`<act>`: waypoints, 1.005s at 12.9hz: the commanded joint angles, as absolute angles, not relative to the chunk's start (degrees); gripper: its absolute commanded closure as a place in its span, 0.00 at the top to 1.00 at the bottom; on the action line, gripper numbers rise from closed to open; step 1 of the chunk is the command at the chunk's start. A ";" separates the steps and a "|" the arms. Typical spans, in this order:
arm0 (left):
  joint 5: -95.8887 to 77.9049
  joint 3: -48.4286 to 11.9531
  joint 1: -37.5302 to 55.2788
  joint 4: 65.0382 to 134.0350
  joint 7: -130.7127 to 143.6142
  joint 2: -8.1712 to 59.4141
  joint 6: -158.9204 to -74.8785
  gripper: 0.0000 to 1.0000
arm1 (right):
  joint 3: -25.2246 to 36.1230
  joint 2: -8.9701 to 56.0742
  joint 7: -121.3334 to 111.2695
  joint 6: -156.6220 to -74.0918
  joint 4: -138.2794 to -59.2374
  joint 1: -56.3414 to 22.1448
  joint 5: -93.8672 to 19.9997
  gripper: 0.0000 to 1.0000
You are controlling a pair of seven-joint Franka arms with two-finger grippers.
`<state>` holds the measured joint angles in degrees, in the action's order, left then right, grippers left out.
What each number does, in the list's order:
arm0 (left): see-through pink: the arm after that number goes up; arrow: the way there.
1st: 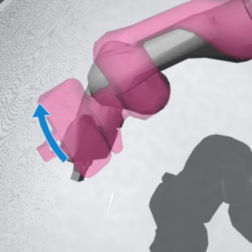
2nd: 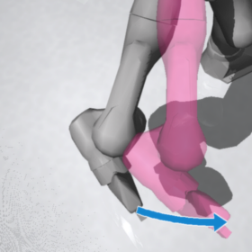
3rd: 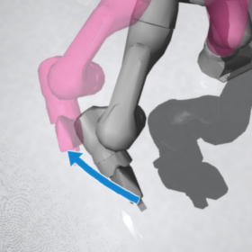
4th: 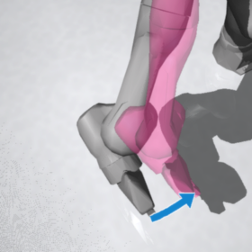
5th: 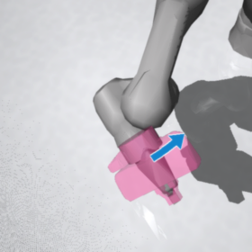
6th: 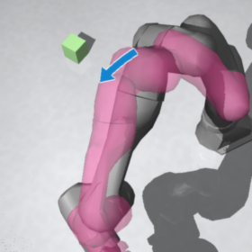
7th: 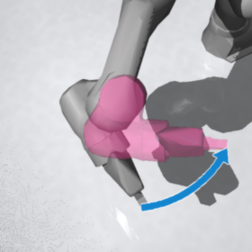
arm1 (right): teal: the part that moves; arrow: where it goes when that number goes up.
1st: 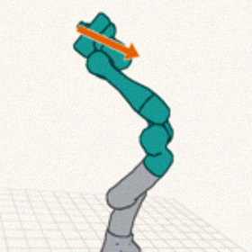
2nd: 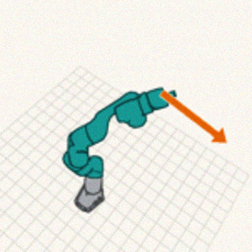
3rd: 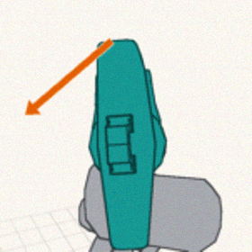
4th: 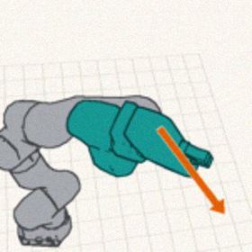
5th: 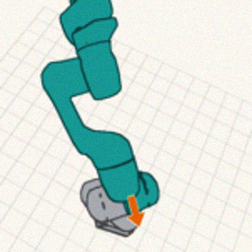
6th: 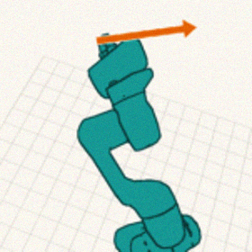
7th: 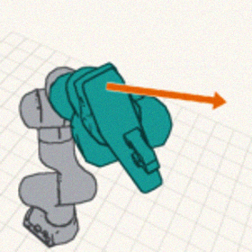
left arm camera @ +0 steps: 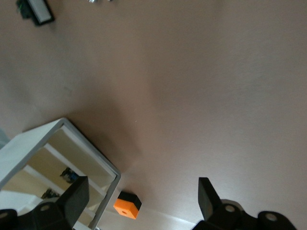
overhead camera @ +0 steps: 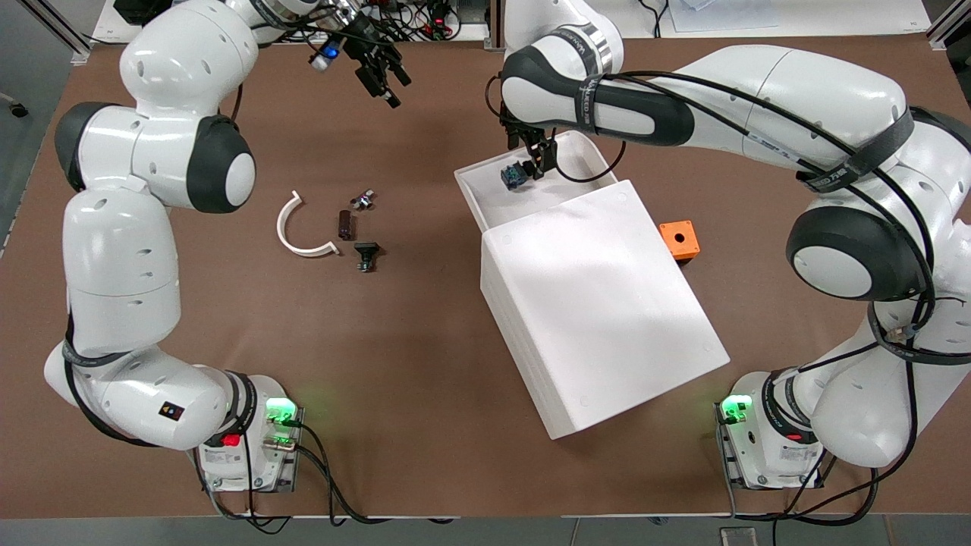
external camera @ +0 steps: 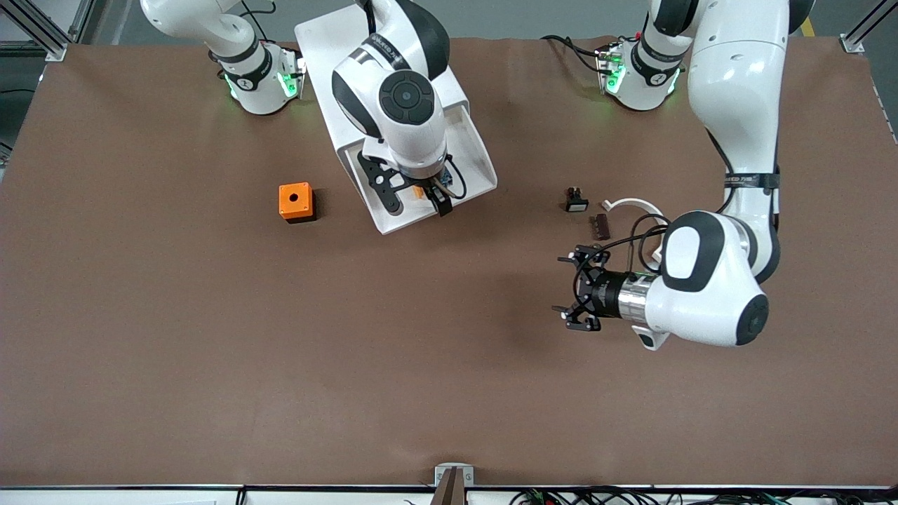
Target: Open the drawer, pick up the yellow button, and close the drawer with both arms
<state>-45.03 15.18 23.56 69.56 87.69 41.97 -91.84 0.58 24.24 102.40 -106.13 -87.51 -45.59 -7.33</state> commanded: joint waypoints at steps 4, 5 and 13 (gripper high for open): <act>-42.54 19.51 23.99 69.26 64.26 39.65 -92.55 1.00 | 0.70 25.05 100.99 -105.91 -86.22 -46.14 -6.59 0.23; -41.67 19.95 24.52 69.61 63.90 38.33 -94.20 1.00 | 0.70 24.96 100.46 -105.91 -86.13 -46.23 -6.50 0.12; -22.09 18.81 26.72 69.79 51.53 34.11 -94.39 1.00 | 0.97 20.94 69.33 -79.92 -72.07 -28.85 -13.72 0.06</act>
<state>-26.59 18.98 25.50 68.83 55.80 35.84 -93.97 1.62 23.52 80.41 -85.04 -73.77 -34.50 -11.92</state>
